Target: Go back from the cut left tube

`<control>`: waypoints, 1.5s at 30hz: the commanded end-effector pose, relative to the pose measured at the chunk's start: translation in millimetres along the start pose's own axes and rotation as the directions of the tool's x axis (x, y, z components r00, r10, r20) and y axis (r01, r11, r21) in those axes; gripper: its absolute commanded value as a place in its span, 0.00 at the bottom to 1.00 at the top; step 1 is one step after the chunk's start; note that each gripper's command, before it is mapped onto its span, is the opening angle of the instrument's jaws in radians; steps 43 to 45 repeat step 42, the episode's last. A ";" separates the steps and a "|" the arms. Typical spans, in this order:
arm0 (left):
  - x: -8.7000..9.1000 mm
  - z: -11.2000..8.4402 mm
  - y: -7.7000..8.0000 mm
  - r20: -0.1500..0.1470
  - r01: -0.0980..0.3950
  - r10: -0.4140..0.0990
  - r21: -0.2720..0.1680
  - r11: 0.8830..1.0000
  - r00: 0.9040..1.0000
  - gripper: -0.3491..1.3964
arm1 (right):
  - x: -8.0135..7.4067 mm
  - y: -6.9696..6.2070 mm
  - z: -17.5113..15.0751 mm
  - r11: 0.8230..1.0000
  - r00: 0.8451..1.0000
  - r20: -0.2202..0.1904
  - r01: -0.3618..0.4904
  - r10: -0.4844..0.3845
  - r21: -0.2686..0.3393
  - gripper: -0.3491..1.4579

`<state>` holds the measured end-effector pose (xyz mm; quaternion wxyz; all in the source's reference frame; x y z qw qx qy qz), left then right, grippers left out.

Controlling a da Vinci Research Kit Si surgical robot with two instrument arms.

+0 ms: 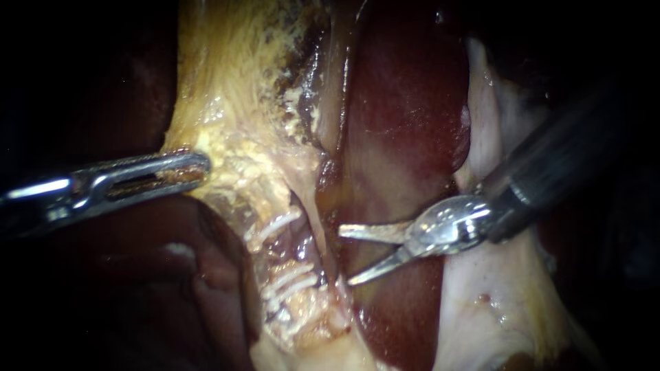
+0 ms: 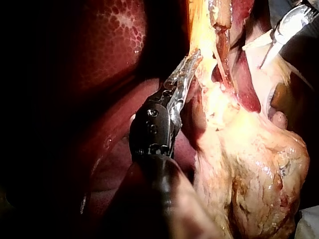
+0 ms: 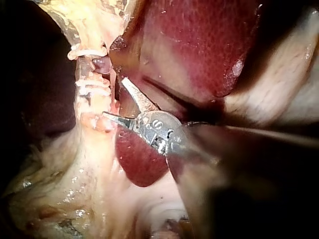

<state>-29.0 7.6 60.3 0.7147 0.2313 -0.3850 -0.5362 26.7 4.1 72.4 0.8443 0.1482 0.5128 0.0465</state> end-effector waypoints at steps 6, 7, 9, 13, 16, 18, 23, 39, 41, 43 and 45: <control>0.2 0.5 0.5 0.001 -0.002 0.002 0.000 1.000 1.000 0.00 | 1.3 1.0 -2.9 1.000 1.000 -0.024 0.008 -0.009 -0.029 0.99; 0.3 0.7 0.6 0.002 -0.003 0.003 -0.001 1.000 1.000 0.00 | 1.3 1.0 -3.0 1.000 1.000 -0.026 0.005 -0.006 -0.031 0.99; 0.6 1.3 0.9 0.004 -0.005 0.005 -0.003 1.000 1.000 0.00 | 1.4 0.9 -3.0 1.000 1.000 -0.028 0.011 -0.012 -0.027 0.99; 1.4 3.3 2.0 0.010 -0.017 0.017 -0.001 1.000 1.000 0.00 | 1.4 0.8 -2.7 1.000 0.999 -0.032 0.011 -0.012 -0.023 0.99; 2.0 5.2 3.3 -0.004 -0.019 0.019 -0.006 1.000 1.000 0.00 | 1.3 0.8 -2.5 1.000 0.999 -0.033 0.012 -0.013 -0.021 0.99; 2.4 6.7 4.0 -0.013 -0.017 0.017 -0.006 1.000 1.000 0.00 | 1.3 0.8 -2.5 1.000 0.999 -0.033 0.013 -0.013 -0.021 0.99; 2.4 9.7 4.4 -0.021 -0.014 0.013 -0.005 1.000 1.000 0.00 | 1.4 0.8 -2.5 1.000 0.999 -0.033 0.012 -0.013 -0.021 0.99; 1.6 11.5 3.6 -0.025 -0.009 0.009 0.001 1.000 1.000 0.00 | 1.8 0.9 -2.7 1.000 0.999 -0.036 0.021 -0.022 -0.022 0.99; 1.6 11.5 3.5 -0.025 -0.009 0.009 0.001 1.000 1.000 0.00 | 1.8 0.9 -2.8 1.000 0.999 -0.036 0.021 -0.022 -0.022 0.99; 1.5 11.5 3.5 -0.025 -0.009 0.009 0.001 1.000 1.000 0.00 | 1.8 0.9 -2.8 1.000 0.999 -0.036 0.021 -0.022 -0.022 0.99; 1.5 11.5 3.5 -0.025 -0.009 0.009 0.001 1.000 1.000 0.00 | 1.8 0.9 -2.8 1.000 0.999 -0.036 0.021 -0.022 -0.022 0.99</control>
